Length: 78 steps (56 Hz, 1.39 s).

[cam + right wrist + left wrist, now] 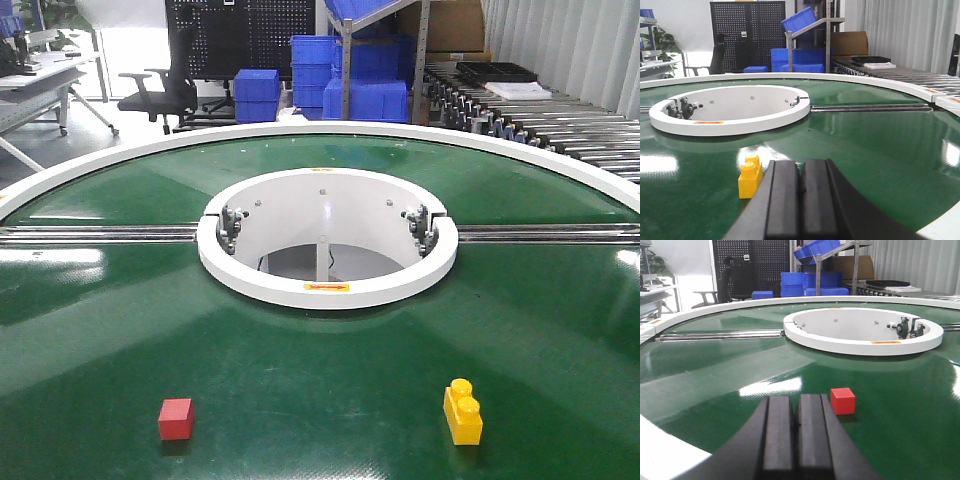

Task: Pick red and yellow blocks into blue bin

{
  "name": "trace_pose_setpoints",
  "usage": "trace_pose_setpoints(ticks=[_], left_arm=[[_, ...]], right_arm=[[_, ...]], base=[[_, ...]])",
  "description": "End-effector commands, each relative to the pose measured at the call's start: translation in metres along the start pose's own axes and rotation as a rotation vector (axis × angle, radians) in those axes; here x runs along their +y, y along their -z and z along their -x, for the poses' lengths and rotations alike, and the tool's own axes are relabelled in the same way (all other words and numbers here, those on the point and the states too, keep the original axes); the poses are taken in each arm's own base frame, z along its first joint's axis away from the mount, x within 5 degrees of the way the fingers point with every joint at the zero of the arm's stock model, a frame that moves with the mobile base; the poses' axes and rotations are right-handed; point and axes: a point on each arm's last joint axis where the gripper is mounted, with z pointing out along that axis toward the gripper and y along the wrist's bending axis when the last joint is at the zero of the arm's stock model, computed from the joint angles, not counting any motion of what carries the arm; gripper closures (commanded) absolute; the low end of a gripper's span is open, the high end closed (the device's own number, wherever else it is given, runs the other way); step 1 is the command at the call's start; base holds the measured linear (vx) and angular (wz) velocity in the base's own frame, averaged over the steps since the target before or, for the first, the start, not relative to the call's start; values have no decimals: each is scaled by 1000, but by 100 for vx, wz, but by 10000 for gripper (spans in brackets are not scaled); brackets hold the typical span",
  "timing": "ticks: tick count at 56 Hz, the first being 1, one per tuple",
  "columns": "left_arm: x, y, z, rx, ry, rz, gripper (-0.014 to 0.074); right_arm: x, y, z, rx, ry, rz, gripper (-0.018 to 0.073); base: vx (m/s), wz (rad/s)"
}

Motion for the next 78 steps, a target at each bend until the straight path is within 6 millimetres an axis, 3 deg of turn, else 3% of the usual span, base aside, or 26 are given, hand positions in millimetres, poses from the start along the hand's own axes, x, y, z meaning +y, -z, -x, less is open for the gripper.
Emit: trace_pose_setpoints(ticks=[1,41,51,59,66,75,78], left_arm=[[1,3,14,-114,17,6,594],[1,3,14,-114,17,6,594],[1,4,23,-185,18,9,594],[1,13,61,-322,19,8,594],[0,32,112,-433,19,3,594],[-2,39,161,-320,15,-11,594],[-3,27,179,-120,11,-21,594]], right_arm=[[0,1,6,-86,10,0,570],[0,1,6,-88,10,0,570],[1,3,23,-229,-25,10,570],[1,12,64,-339,-4,9,570],[0,23,107,-362,44,-7,570],[-4,21,148,-232,106,-48,570],[-7,7,162,-86,113,-69,570]], base=[[0,0],[0,0],[0,0],[0,0],[0,0],[0,0],[0,0]])
